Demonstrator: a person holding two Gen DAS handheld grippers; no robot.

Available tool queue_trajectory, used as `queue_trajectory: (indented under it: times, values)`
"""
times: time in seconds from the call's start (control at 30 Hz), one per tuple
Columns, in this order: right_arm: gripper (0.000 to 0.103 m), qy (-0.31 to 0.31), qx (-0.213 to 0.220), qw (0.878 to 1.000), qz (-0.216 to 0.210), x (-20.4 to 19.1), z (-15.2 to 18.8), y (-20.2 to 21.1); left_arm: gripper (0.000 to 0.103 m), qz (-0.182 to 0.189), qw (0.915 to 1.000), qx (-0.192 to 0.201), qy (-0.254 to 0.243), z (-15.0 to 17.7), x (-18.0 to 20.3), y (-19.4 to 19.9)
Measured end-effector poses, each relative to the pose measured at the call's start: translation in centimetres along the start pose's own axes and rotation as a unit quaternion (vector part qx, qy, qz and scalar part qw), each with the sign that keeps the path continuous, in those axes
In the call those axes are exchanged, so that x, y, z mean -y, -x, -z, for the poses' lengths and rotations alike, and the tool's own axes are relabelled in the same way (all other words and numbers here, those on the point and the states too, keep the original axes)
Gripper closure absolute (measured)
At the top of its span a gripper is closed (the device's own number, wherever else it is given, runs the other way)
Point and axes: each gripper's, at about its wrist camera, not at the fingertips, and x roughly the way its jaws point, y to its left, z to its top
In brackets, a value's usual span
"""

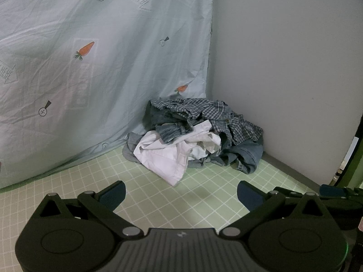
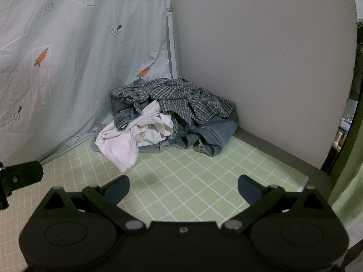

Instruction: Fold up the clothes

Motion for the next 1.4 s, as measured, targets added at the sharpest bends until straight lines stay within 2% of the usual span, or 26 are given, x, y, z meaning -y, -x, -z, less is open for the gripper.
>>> queue_trajectory:
  times: [1.4]
  values:
    - [0.000, 0.001, -0.007, 1.000, 0.002, 0.31, 0.40, -0.62, 0.000, -0.003, 0.9998, -0.014, 0.012, 0.06, 0.14, -0.47]
